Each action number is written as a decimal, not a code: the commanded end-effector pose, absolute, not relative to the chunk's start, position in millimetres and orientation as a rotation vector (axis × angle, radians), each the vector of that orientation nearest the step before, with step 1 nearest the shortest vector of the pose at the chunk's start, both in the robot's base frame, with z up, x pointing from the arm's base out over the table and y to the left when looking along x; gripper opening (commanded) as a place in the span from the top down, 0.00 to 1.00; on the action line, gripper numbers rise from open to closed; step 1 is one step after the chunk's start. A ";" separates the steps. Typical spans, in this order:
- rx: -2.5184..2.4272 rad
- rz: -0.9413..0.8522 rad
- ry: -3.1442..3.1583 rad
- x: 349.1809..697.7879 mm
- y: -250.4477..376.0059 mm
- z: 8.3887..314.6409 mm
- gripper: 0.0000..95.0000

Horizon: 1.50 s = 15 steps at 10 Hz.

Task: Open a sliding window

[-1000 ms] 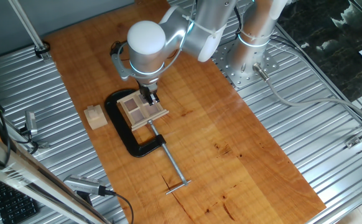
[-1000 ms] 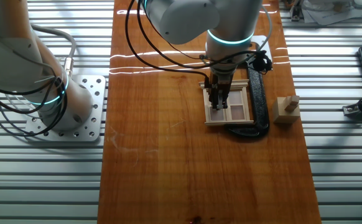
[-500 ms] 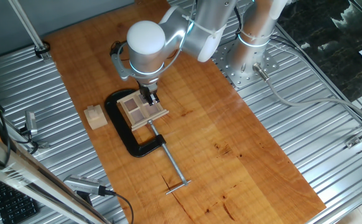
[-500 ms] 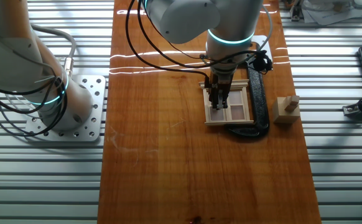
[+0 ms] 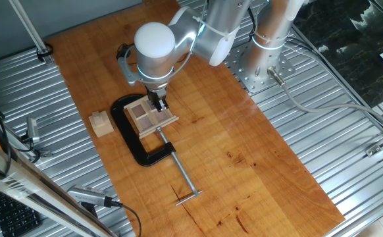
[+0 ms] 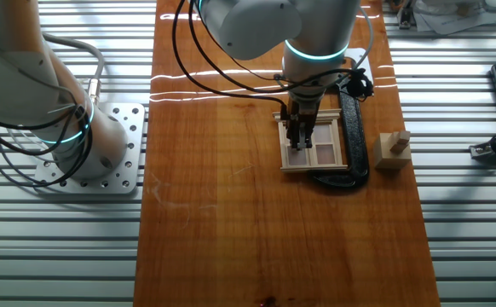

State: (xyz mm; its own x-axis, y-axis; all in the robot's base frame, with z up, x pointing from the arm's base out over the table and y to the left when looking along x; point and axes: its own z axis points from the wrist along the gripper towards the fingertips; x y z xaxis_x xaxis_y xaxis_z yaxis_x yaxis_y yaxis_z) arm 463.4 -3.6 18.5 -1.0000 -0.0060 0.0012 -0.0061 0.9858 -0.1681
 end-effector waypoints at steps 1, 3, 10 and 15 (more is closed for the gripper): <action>0.006 0.264 -3.130 463.4 -3.4 18.4 1.00; 0.004 0.261 -3.130 463.3 -3.2 18.3 1.00; -0.003 0.263 -3.128 463.5 -1.5 18.4 1.00; -0.006 0.262 -3.131 463.9 0.0 17.7 1.00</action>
State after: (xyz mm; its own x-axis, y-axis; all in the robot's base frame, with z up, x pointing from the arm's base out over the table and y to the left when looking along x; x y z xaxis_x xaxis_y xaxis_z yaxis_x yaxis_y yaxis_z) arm 464.0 -0.2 18.1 -1.0000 0.0034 0.0000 0.0034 0.9860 -0.1666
